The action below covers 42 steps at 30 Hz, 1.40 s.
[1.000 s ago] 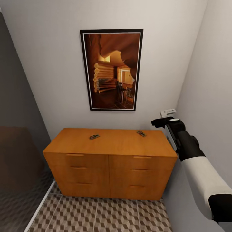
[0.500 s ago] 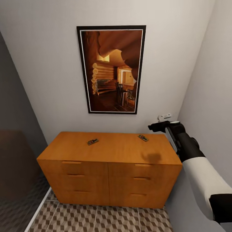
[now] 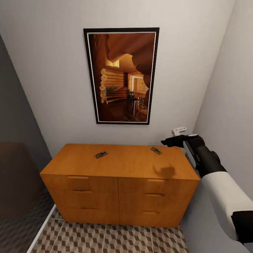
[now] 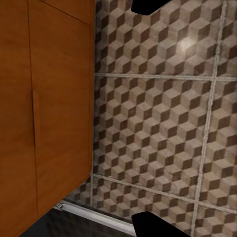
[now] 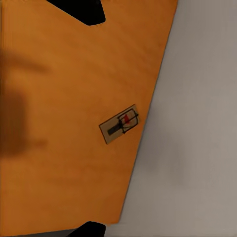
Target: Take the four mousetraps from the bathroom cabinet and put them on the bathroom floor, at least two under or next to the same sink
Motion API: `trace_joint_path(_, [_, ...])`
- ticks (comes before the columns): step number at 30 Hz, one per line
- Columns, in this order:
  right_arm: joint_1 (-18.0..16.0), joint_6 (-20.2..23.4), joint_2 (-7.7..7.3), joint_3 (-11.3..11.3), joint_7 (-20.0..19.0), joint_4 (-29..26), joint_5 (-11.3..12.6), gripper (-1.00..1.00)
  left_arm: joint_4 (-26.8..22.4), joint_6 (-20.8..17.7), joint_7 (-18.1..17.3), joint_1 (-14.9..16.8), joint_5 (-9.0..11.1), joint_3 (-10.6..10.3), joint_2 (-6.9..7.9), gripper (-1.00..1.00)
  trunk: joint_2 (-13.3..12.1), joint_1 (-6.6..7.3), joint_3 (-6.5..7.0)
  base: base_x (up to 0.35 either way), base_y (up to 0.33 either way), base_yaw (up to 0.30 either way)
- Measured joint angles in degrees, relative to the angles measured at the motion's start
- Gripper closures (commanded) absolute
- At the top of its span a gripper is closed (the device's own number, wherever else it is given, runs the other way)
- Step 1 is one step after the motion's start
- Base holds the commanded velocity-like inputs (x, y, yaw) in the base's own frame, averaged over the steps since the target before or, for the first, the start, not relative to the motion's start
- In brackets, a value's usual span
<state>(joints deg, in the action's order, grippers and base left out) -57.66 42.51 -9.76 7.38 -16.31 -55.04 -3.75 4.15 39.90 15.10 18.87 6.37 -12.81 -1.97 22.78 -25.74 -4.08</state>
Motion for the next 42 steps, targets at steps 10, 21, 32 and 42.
trace_joint_path(10, [0.03,0.02,-2.94,0.00,-6.30,0.08,-0.03,-1.00,0.00,0.00,0.00,-0.16,0.00,-0.04,0.00,-1.00,0.00,0.00,0.00,0.000,0.000,0.000])
trace_joint_path(21, [0.06,-0.04,-4.40,0.04,-8.94,0.23,0.01,-1.00,0.00,0.00,0.00,-0.18,0.00,-0.02,0.00,-1.00,0.00,0.00,0.00,0.000,0.000,0.000])
trace_joint_path(32, [0.06,-0.08,-4.50,0.03,-9.02,1.75,-0.02,-1.00,0.00,0.00,0.00,-0.18,0.00,0.01,0.00,-1.00,0.00,0.00,0.00,0.000,0.000,0.000])
trace_joint_path(42, [0.07,-0.52,-4.56,-0.41,-9.03,5.27,-0.08,-1.00,0.00,0.00,0.00,-0.18,0.00,-0.02,0.00,-1.00,-0.01,0.00,-0.15,0.000,0.000,0.000])
